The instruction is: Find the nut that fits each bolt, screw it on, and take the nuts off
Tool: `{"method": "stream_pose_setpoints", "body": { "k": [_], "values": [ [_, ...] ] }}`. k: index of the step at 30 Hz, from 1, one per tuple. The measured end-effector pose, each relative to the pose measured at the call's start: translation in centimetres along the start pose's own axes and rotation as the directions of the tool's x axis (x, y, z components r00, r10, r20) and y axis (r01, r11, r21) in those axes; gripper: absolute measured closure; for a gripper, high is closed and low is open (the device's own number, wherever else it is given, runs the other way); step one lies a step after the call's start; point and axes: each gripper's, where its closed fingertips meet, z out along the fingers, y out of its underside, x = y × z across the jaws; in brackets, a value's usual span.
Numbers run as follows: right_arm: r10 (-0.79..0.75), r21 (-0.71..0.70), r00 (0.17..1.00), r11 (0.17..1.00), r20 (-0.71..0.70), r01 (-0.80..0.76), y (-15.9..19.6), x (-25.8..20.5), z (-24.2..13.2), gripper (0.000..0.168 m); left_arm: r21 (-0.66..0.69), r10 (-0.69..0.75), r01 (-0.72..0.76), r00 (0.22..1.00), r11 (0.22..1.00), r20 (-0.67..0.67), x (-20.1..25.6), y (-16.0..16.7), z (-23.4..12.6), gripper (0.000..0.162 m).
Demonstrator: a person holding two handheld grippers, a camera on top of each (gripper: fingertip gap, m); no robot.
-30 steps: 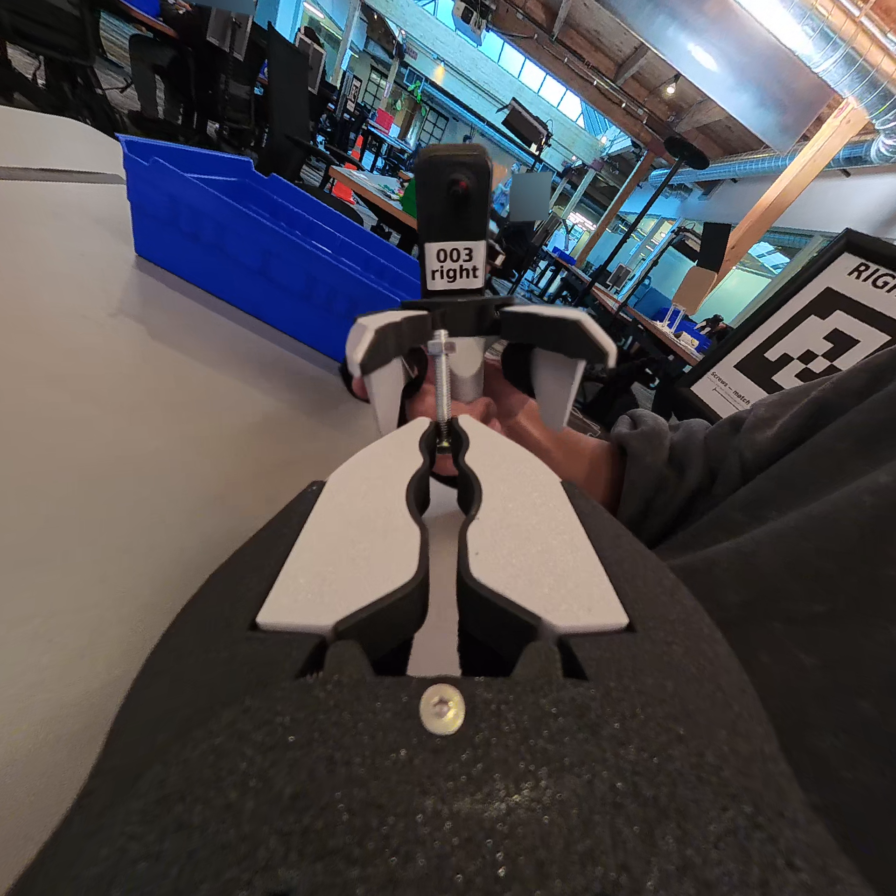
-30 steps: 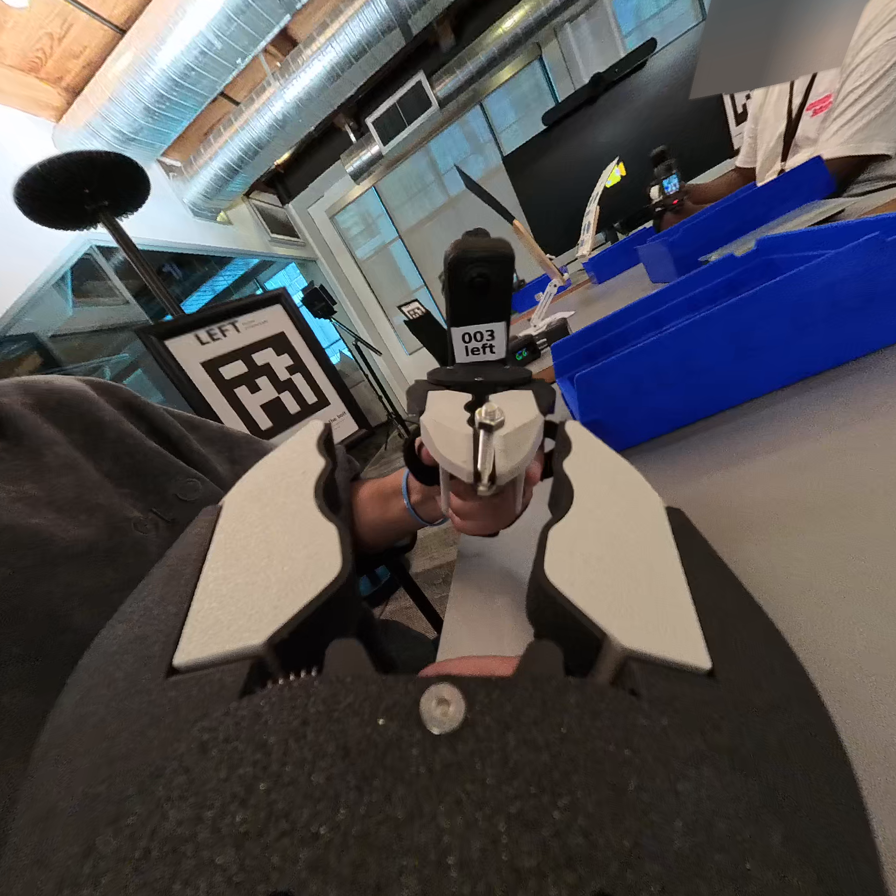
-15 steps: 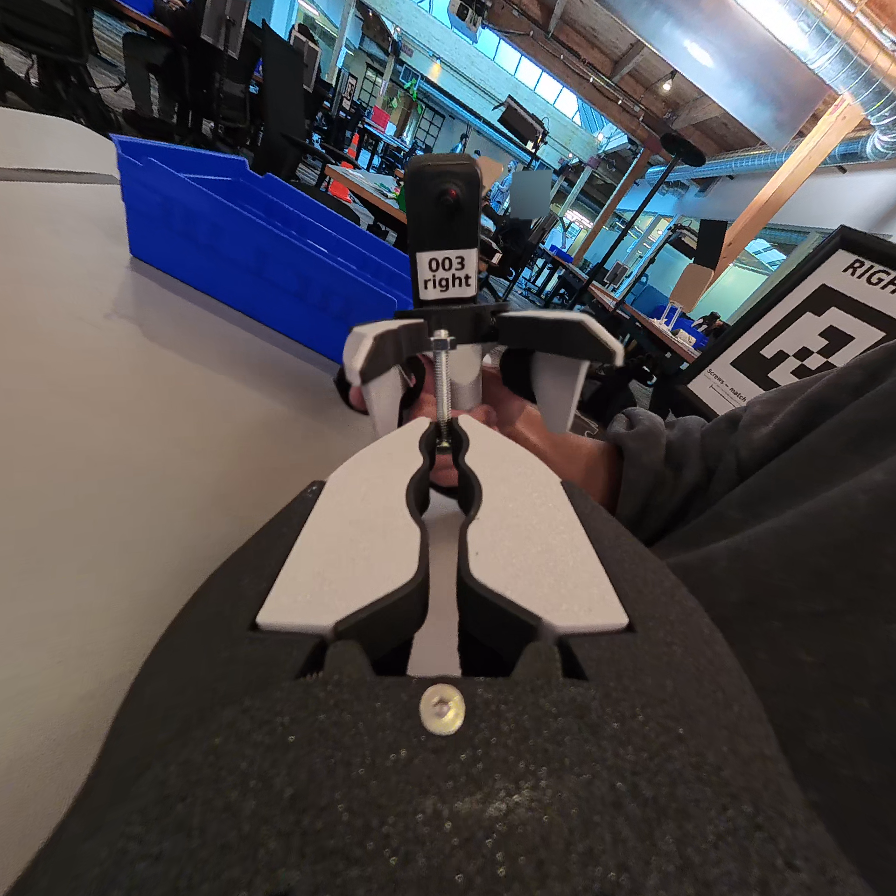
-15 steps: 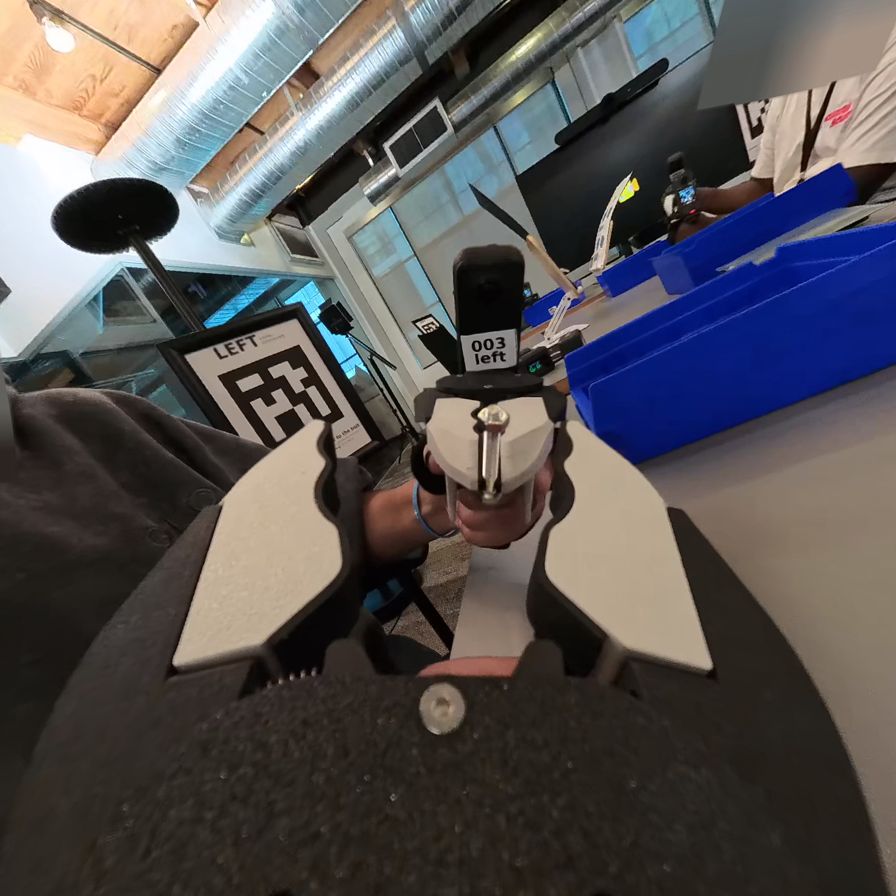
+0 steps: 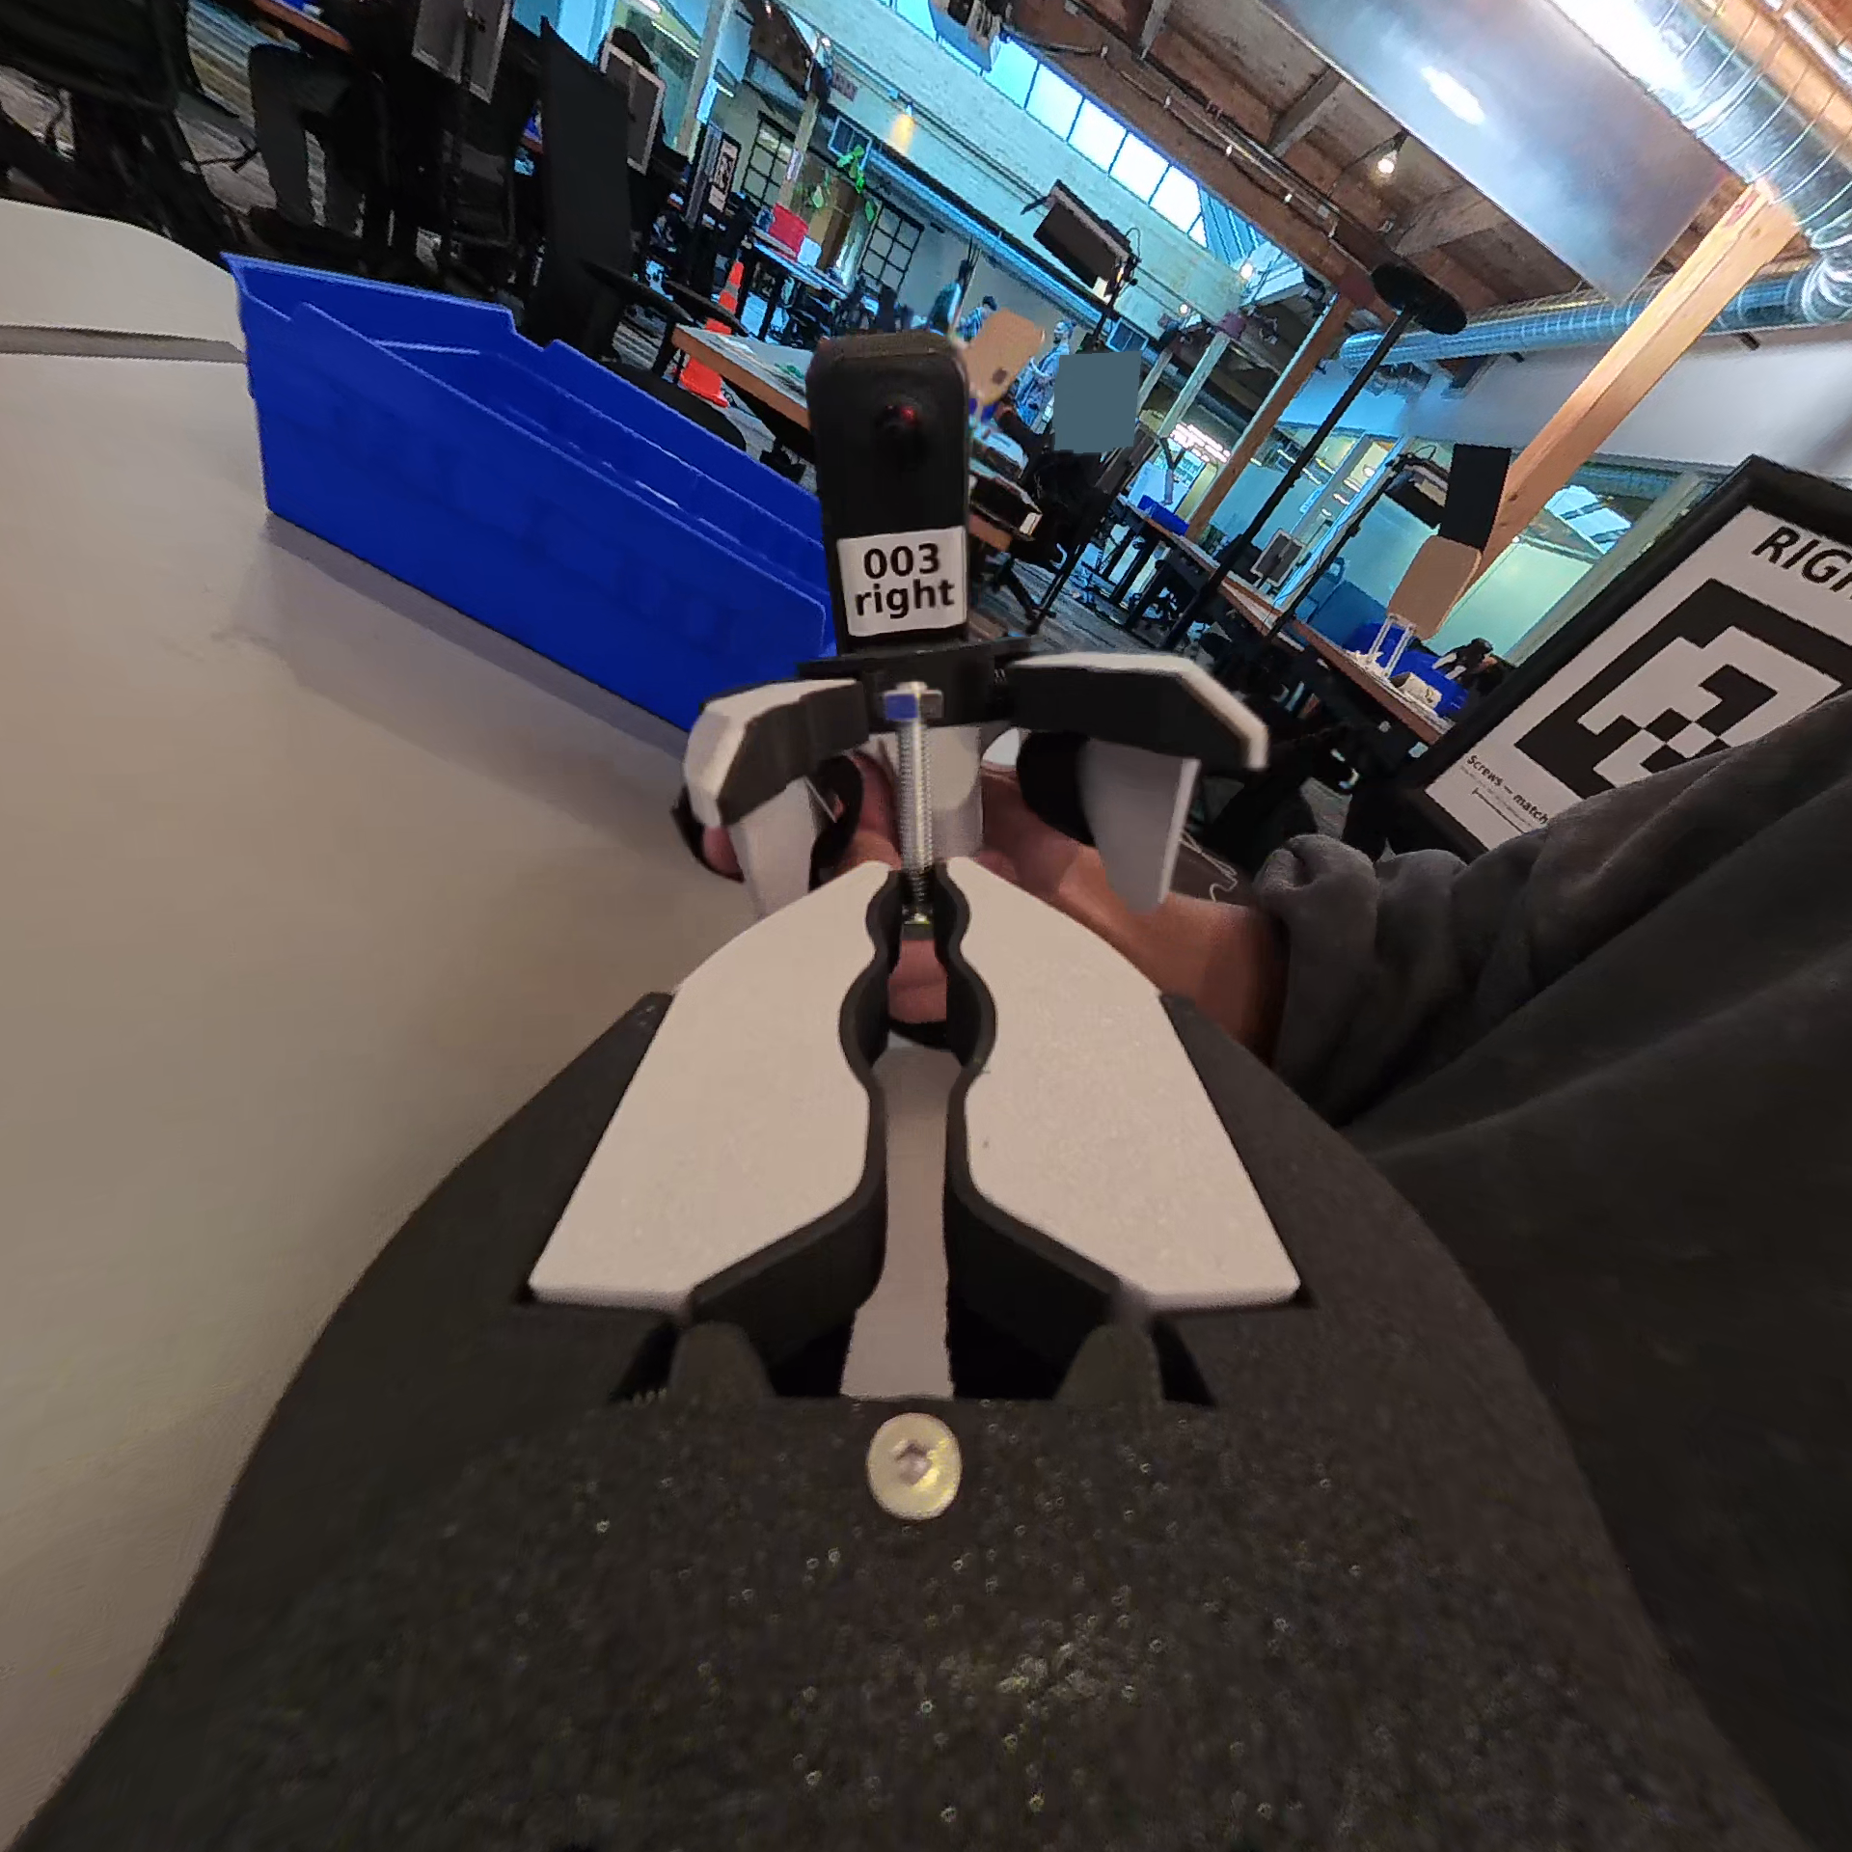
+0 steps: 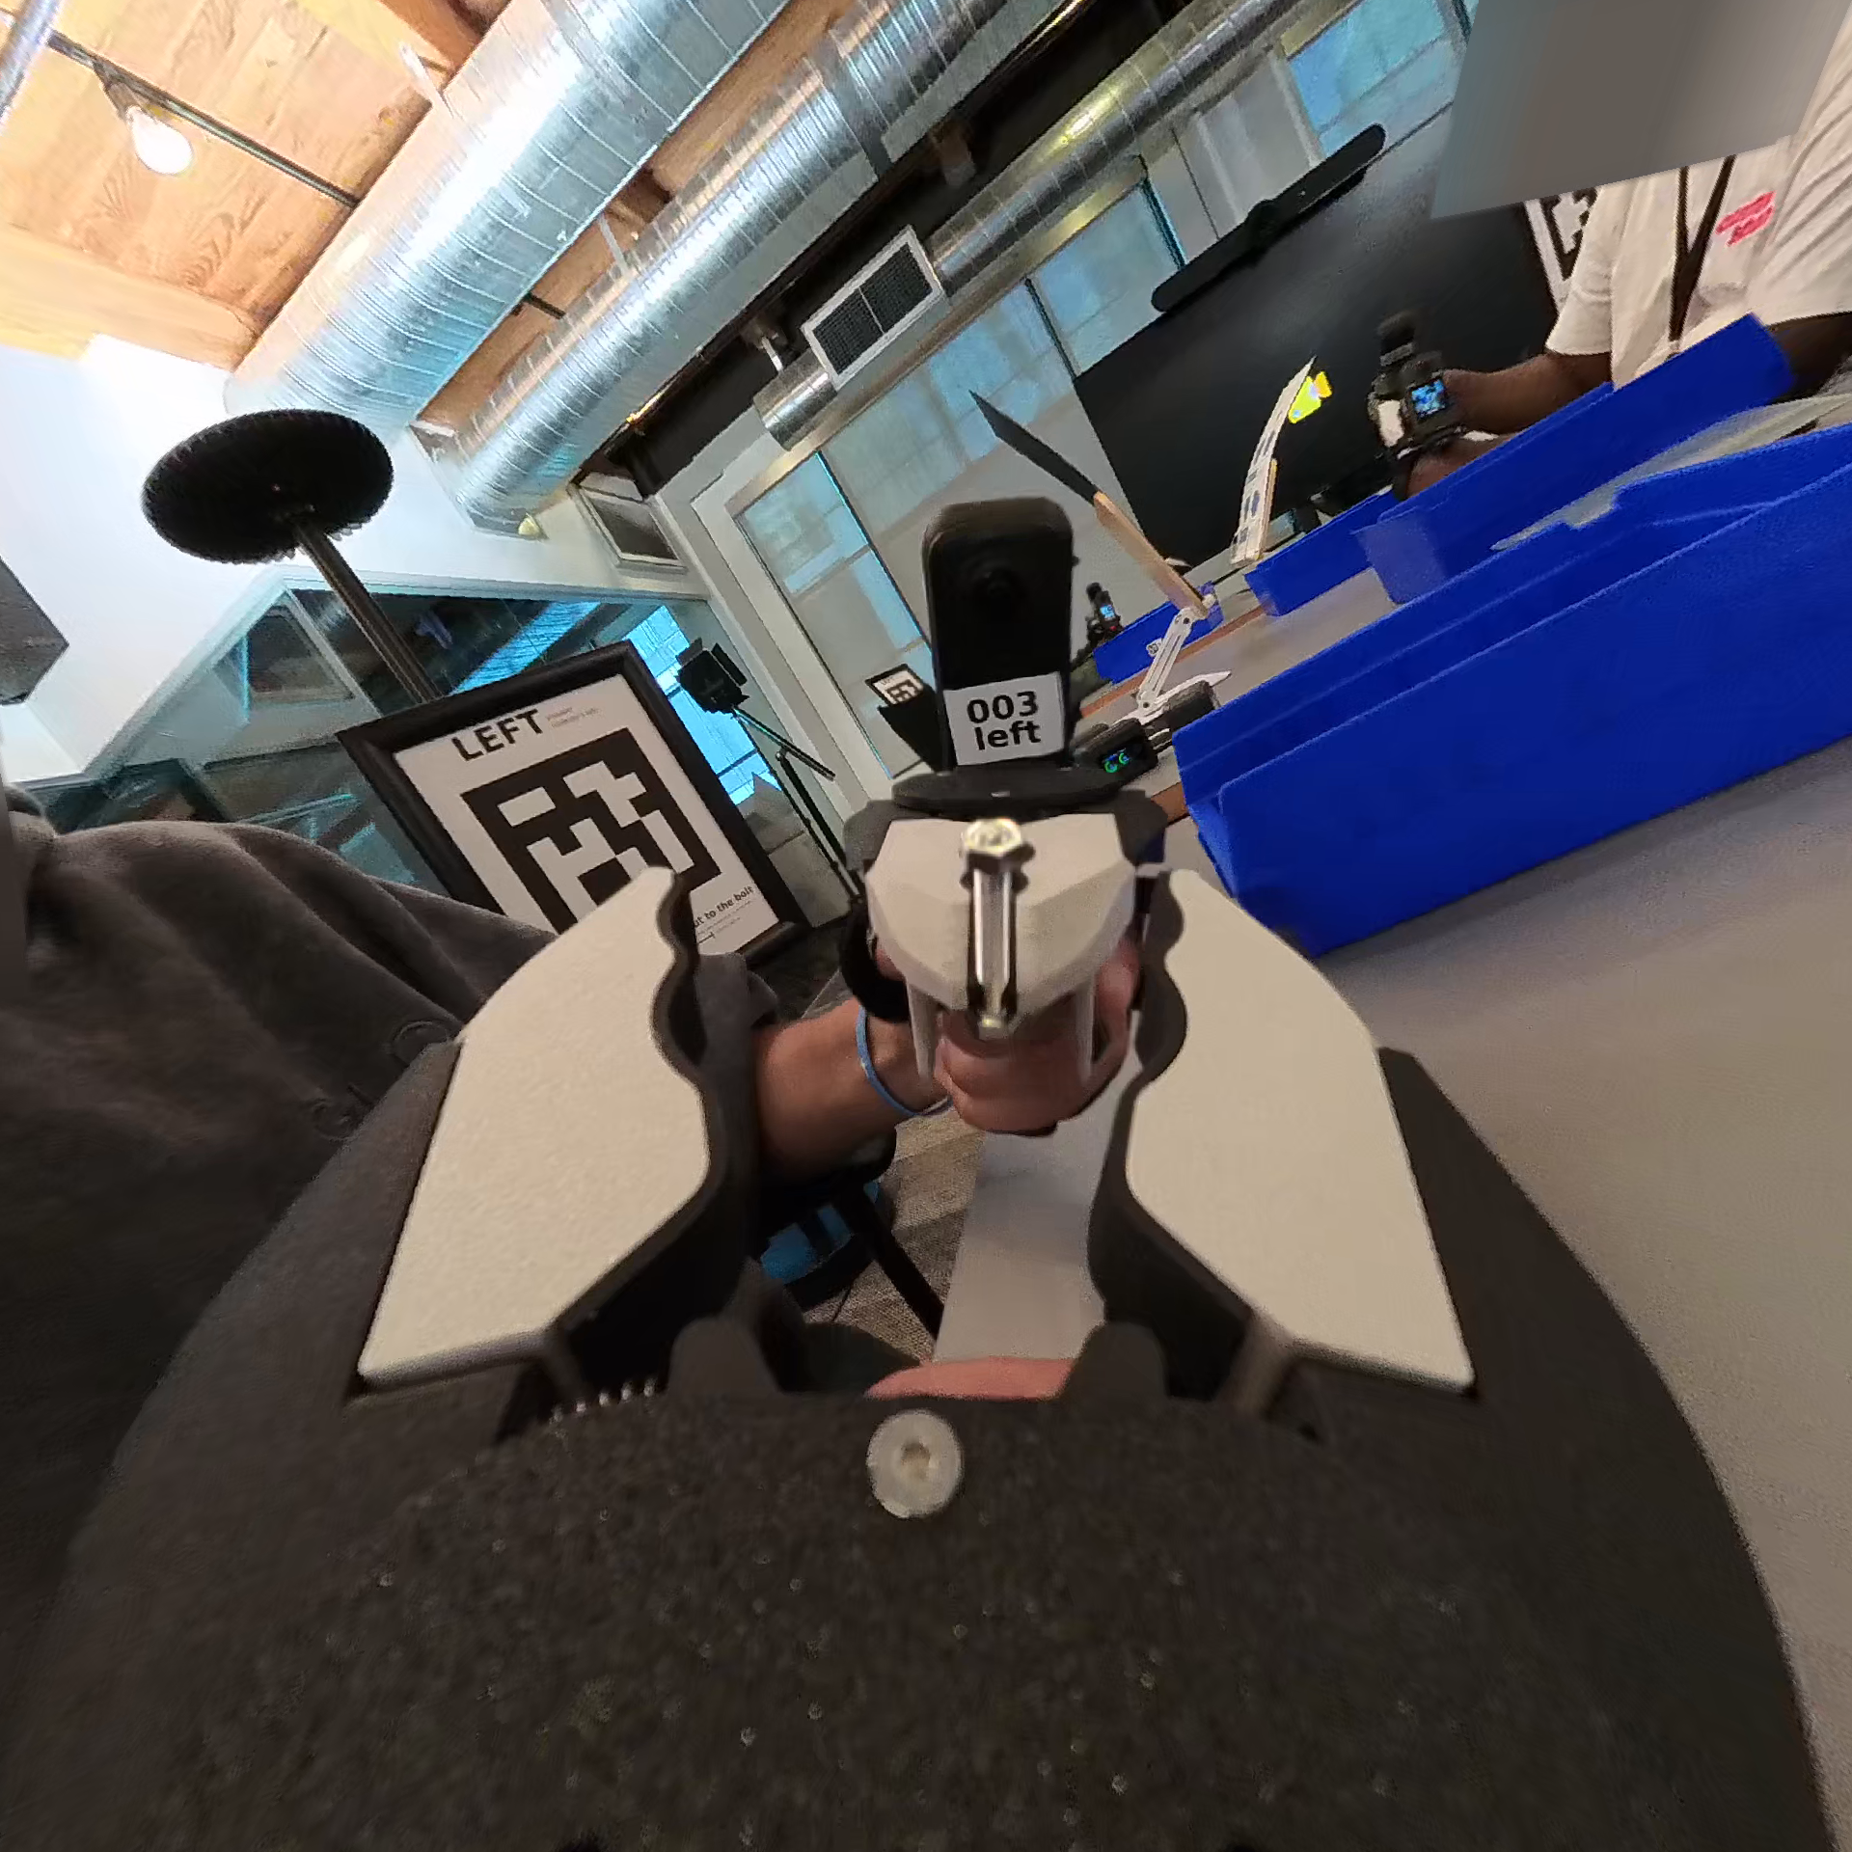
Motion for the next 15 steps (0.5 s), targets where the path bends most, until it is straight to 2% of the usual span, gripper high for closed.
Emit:
{"method": "stream_pose_setpoints", "body": {
  "k": [4, 7, 9, 11, 15],
  "values": [
    [-0.02, -0.015, 0.999, 1.0, 0.046, 0.02, -0.7, -1.3, -1.1, 0.086, 0.015, 0.001, -0.001, 1.0, 1.0, 0.012, -0.4, -0.5, -0.7, 0.157],
    [-0.004, 0.013, 0.996, 1.0, 0.088, 0.003, -0.7, -2.0, -0.1, 0.084, 0.009, -0.004, 0.003, 1.0, 1.0, 0.009, -0.5, -0.3, -0.5, 0.157],
    [-0.007, 0.019, 0.997, 1.0, 0.076, 0.006, -0.3, -2.1, 1.4, 0.077, -0.004, -0.006, 0.006, 1.0, 1.0, -0.004, -0.4, 0.1, -0.2, 0.157],
    [-0.019, -0.021, 0.998, 1.0, 0.054, 0.02, 0.8, -1.7, 2.3, 0.08, -0.01, -0.006, 0.006, 1.0, 1.0, -0.004, -0.3, 0.4, 0.1, 0.157],
    [-0.006, -0.012, 1.0, 1.0, 0.018, 0.006, 0.4, -0.6, 0.7, 0.083, -0.003, -0.003, 0.003, 1.0, 1.0, -0.005, -0.1, 0.1, -0.1, 0.157]
  ]
}}
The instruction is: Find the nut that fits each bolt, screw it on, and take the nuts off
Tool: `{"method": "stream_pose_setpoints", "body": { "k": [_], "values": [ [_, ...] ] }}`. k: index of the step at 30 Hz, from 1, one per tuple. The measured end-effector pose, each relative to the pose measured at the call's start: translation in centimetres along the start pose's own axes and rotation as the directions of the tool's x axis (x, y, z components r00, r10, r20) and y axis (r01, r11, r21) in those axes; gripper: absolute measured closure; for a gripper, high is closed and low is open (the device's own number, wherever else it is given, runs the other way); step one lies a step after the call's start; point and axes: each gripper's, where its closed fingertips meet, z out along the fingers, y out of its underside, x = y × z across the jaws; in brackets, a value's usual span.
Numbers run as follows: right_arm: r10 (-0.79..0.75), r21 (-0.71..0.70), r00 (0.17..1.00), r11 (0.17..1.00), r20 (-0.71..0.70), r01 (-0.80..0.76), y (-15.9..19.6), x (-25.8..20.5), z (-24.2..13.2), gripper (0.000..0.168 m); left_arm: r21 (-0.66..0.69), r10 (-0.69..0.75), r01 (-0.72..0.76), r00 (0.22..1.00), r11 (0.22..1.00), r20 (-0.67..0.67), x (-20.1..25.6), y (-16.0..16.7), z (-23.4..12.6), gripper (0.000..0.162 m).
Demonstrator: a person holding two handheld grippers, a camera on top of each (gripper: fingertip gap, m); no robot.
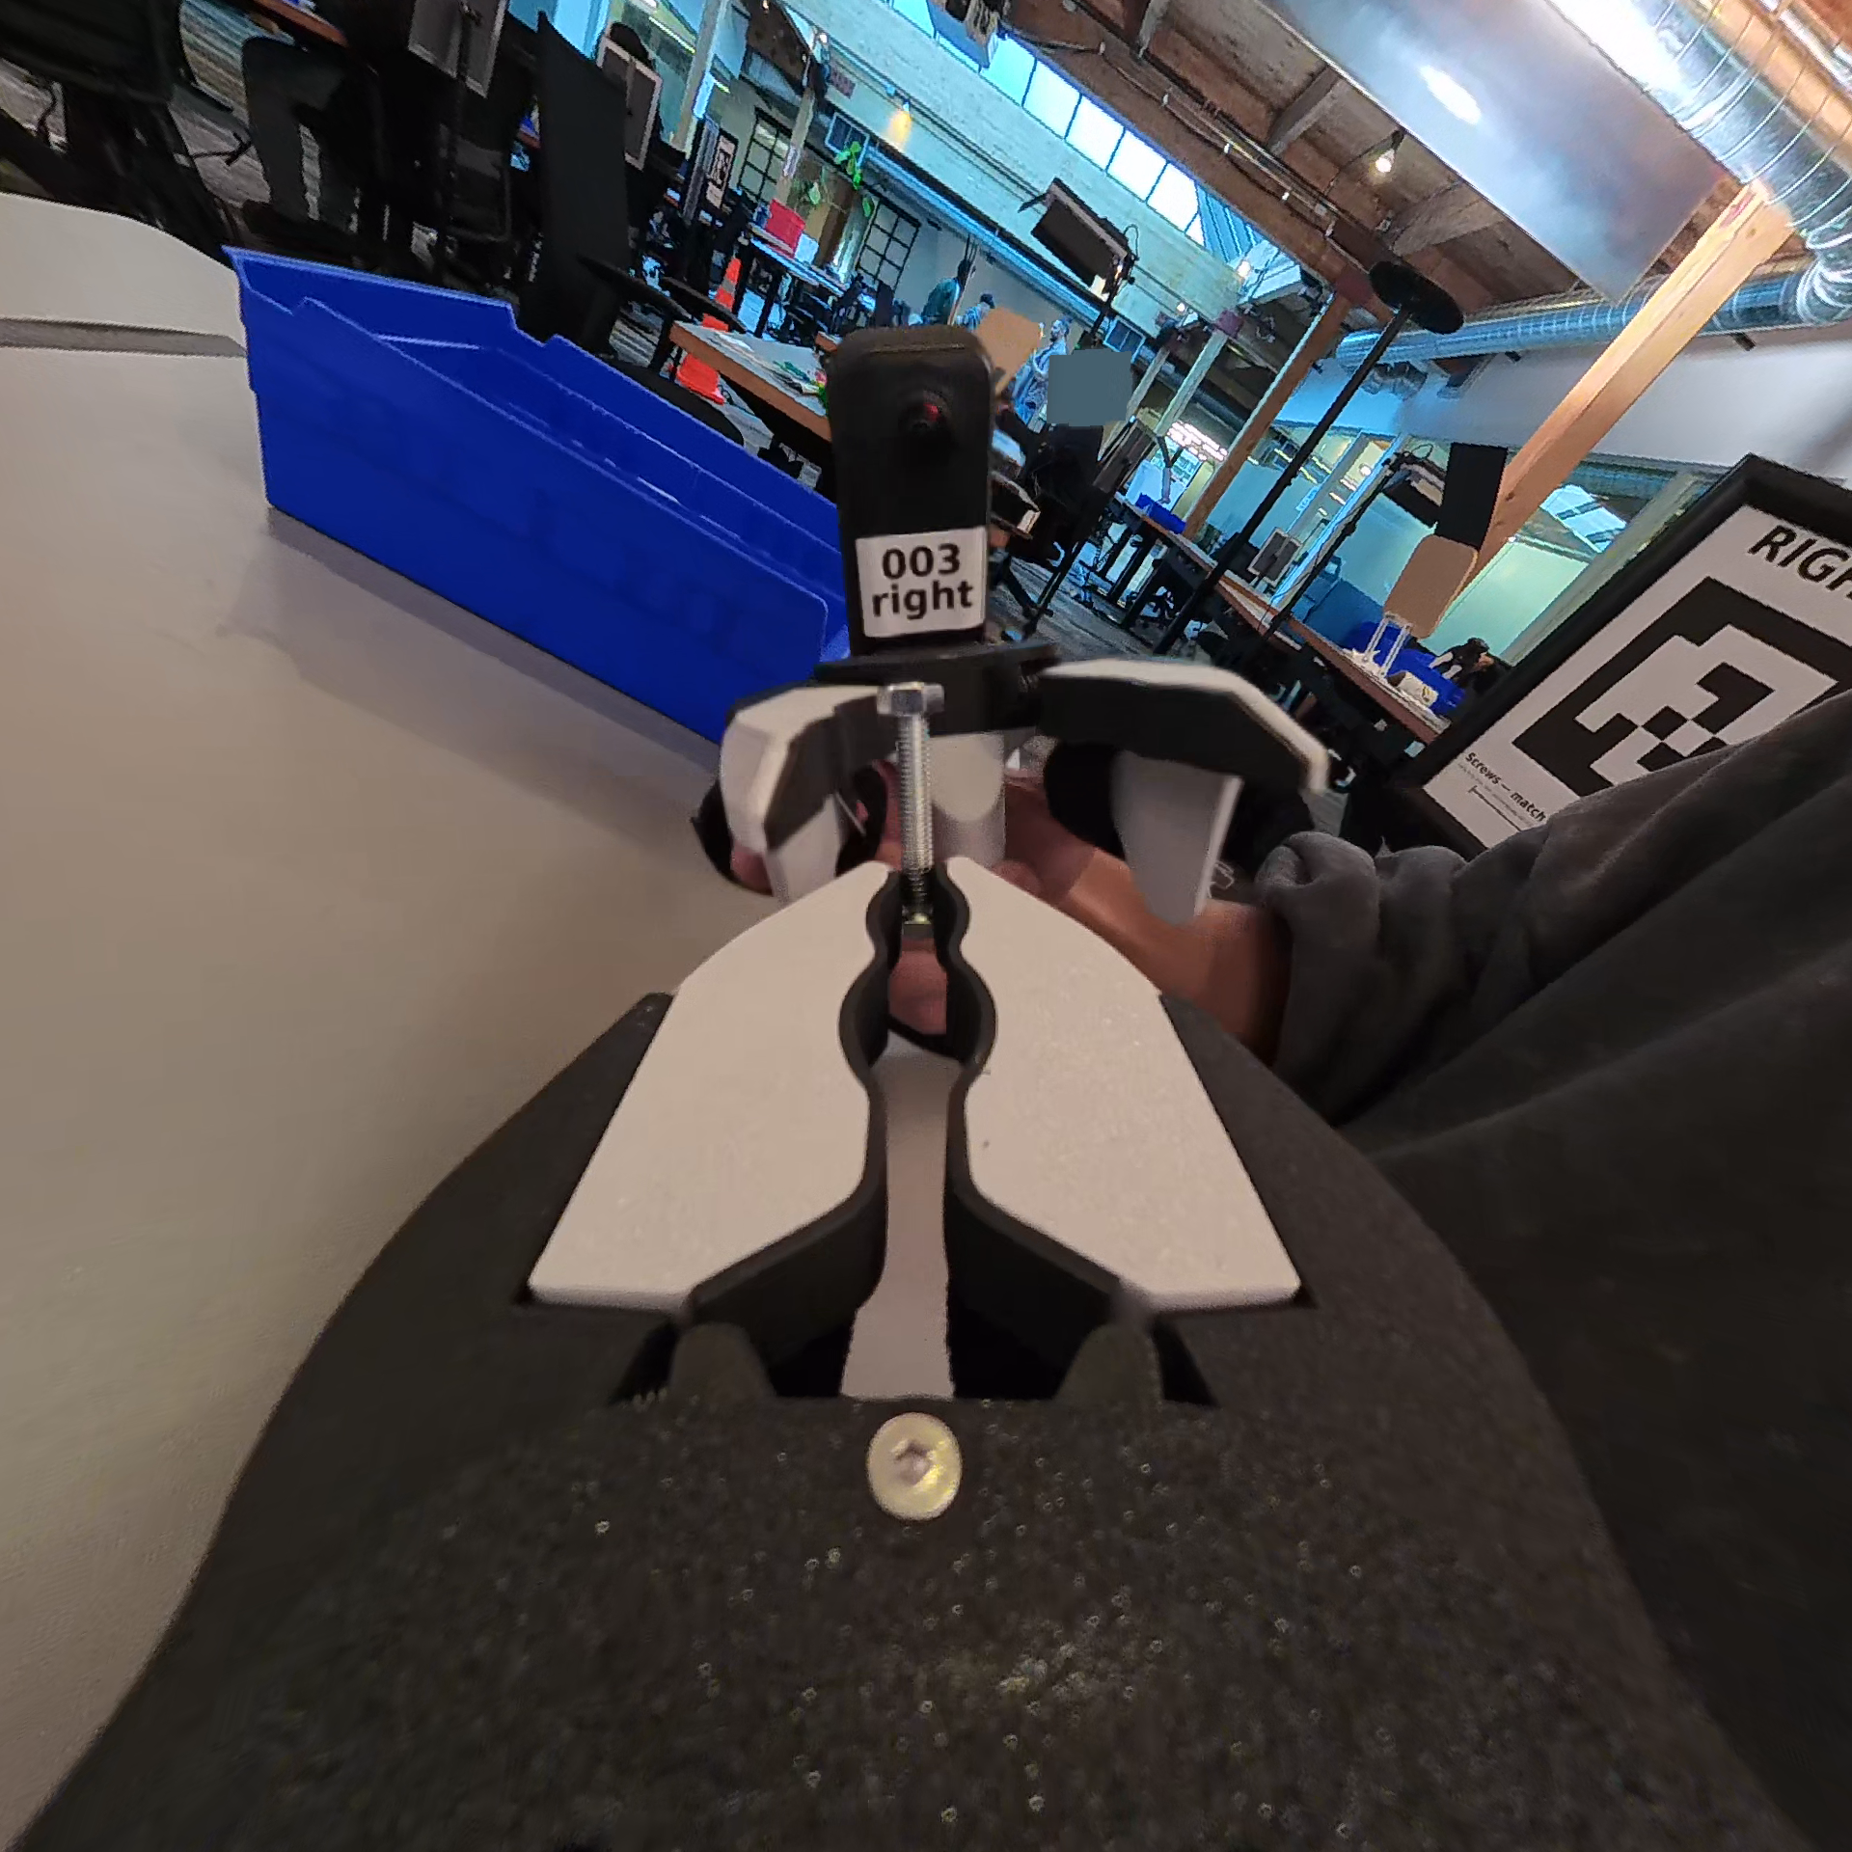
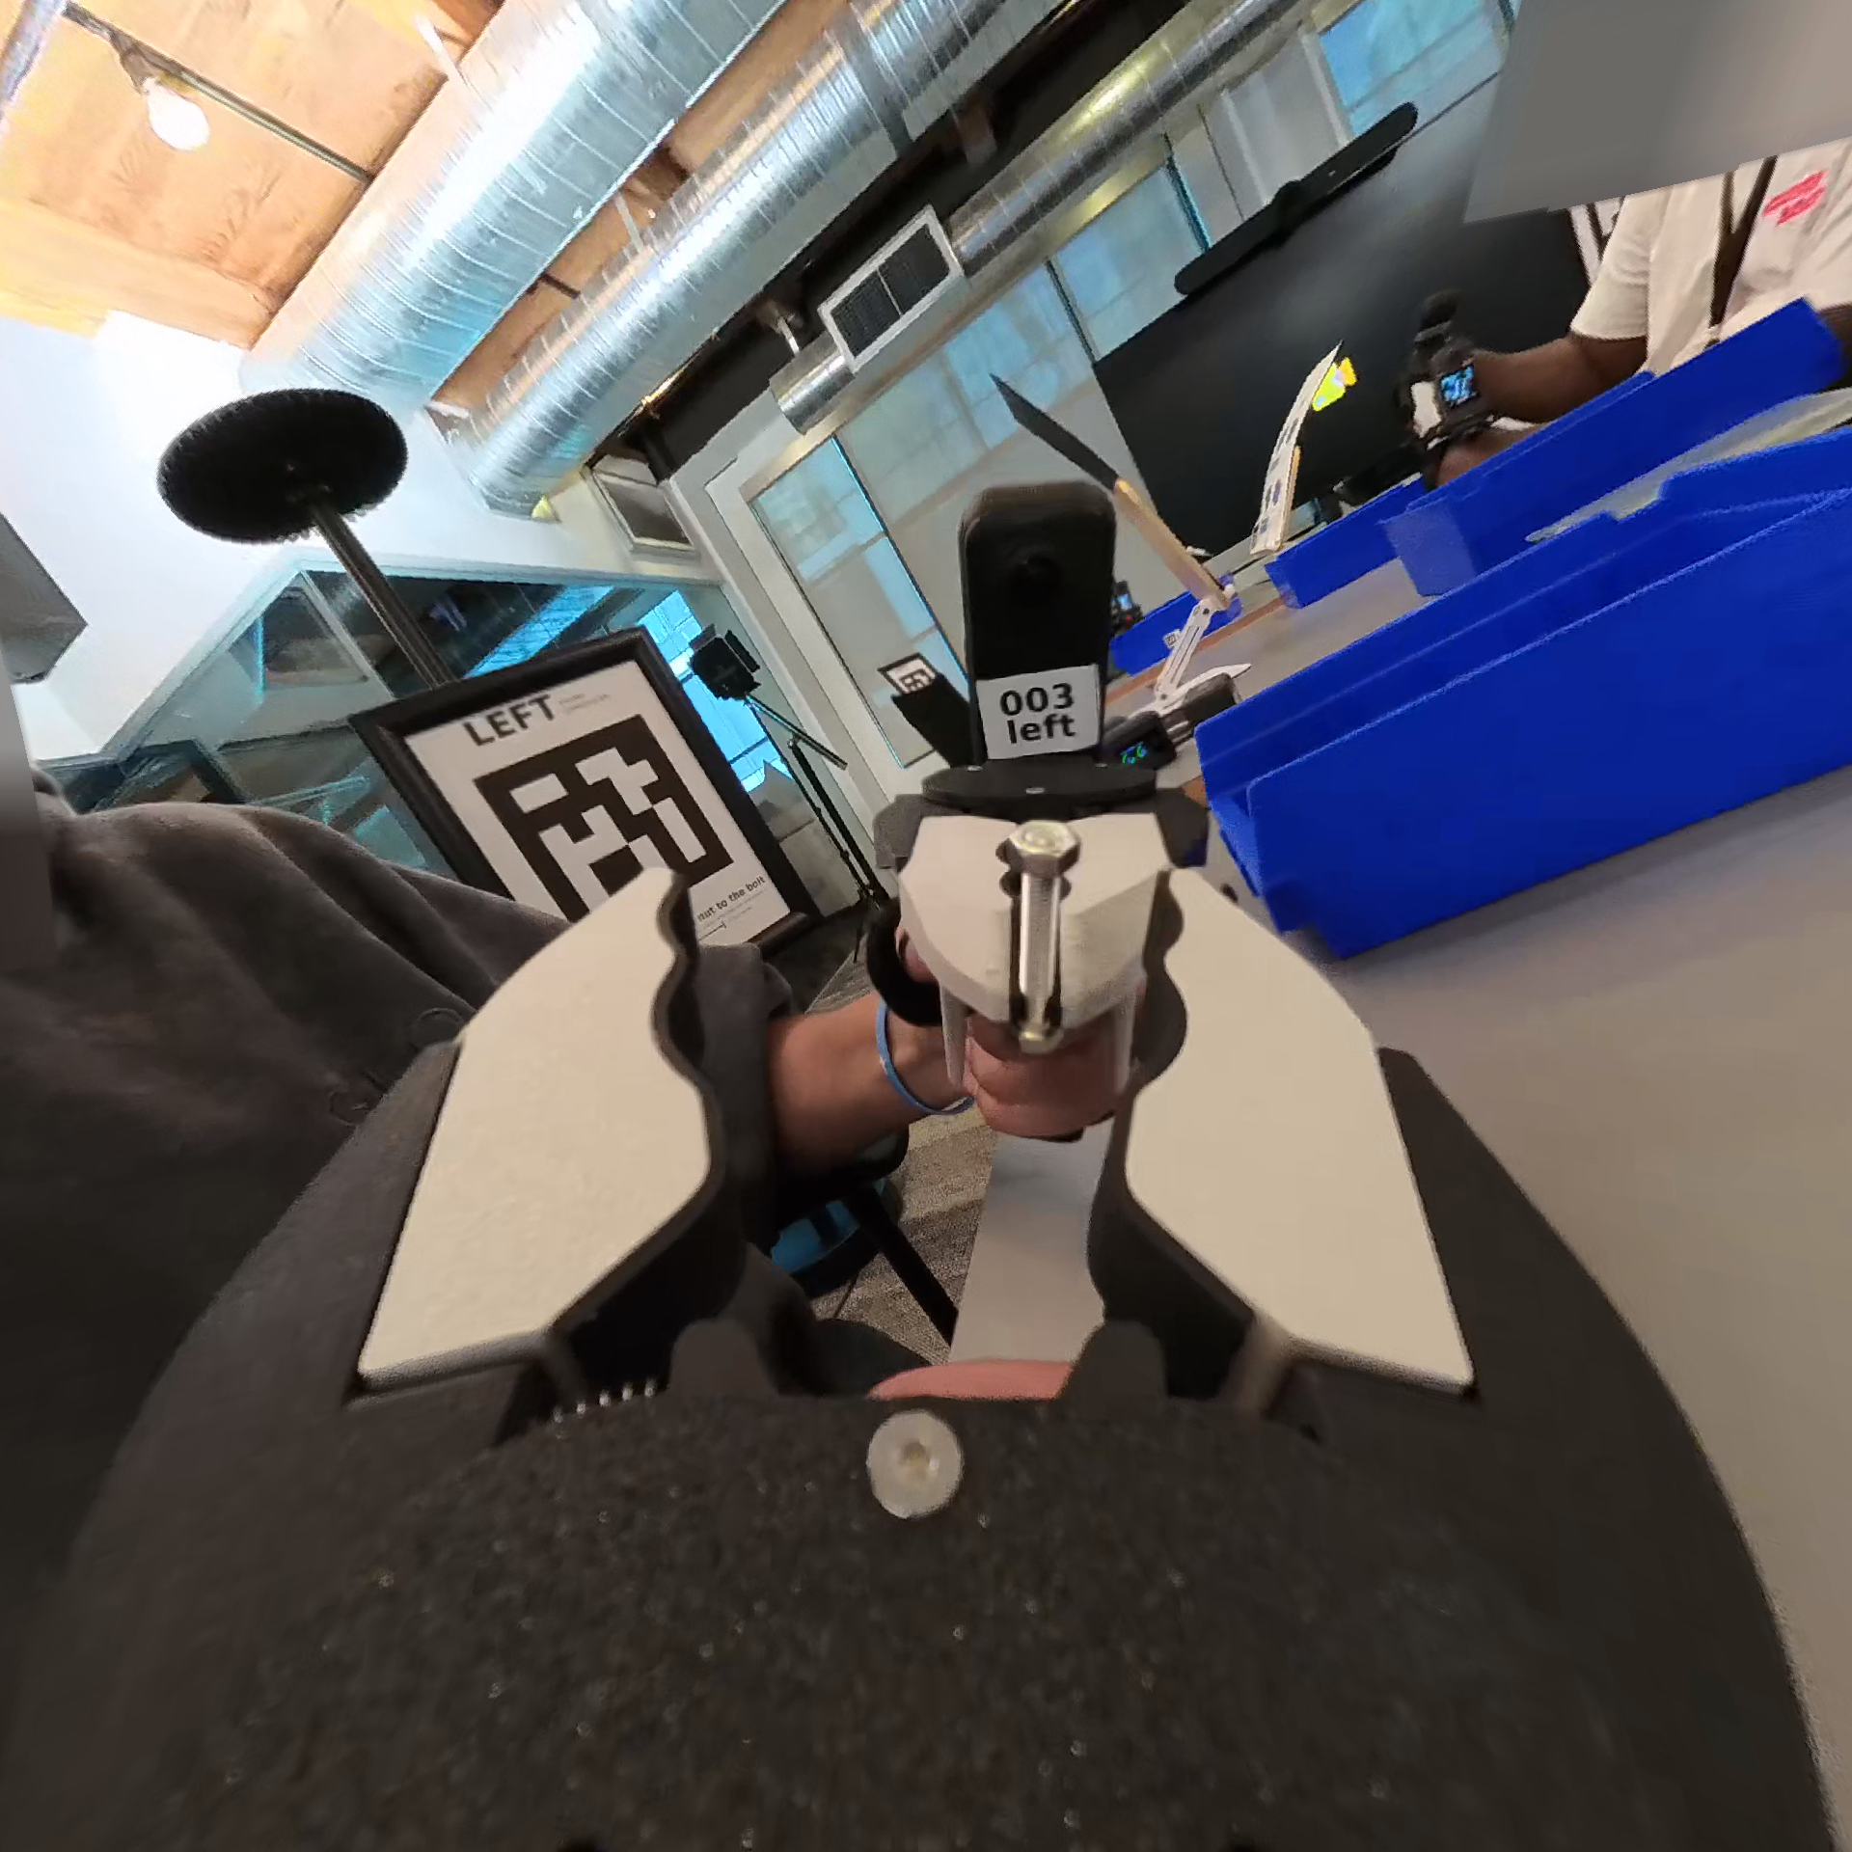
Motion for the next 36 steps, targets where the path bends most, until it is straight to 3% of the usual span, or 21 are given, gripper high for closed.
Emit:
{"method": "stream_pose_setpoints", "body": {
  "k": [4, 11, 15, 18, 26, 32, 36],
  "values": [
    [-0.033, 0.019, 0.999, 0.999, 0.019, 0.032, -1.7, -1.2, -1.6, 0.086, 0.005, 0.003, -0.003, 1.0, 1.0, 0.008, -0.2, -0.3, -0.4, 0.157],
    [-0.028, -0.022, 0.999, 0.999, 0.022, 0.029, -0.1, -1.1, 1.0, 0.081, -0.018, 0.005, -0.005, 1.0, 1.0, -0.01, 0.2, 0.4, 0.4, 0.157],
    [-0.034, -0.006, 0.999, 0.999, -0.028, 0.034, -0.8, -0.1, -1.4, 0.084, -0.008, 0.006, -0.006, 1.0, 1.0, -0.004, 0.2, 0.1, 0.0, 0.157],
    [-0.031, -0.002, 0.999, 1.0, 0.021, 0.031, -1.7, -1.2, -2.2, 0.085, 0.005, 0.0, 0.0, 1.0, 1.0, -0.002, 0.0, -0.3, -0.3, 0.157],
    [-0.007, -0.037, 1.0, 0.999, 0.003, 0.007, 0.3, 0.0, 0.7, 0.081, -0.019, -0.001, 0.0, 1.0, 1.0, -0.017, 0.2, 0.5, 0.4, 0.157],
    [-0.047, -0.001, 0.995, 0.999, -0.089, 0.047, -1.2, 1.5, -2.3, 0.105, -0.017, 0.008, -0.008, 1.0, 1.0, -0.008, 0.2, 0.2, 0.0, 0.157],
    [-0.023, -0.005, 0.997, 1.0, -0.072, 0.022, -1.1, 1.4, -2.2, 0.115, -0.029, 0.017, -0.017, 1.0, 0.999, -0.003, 0.2, 0.4, 0.2, 0.157]
  ]
}}
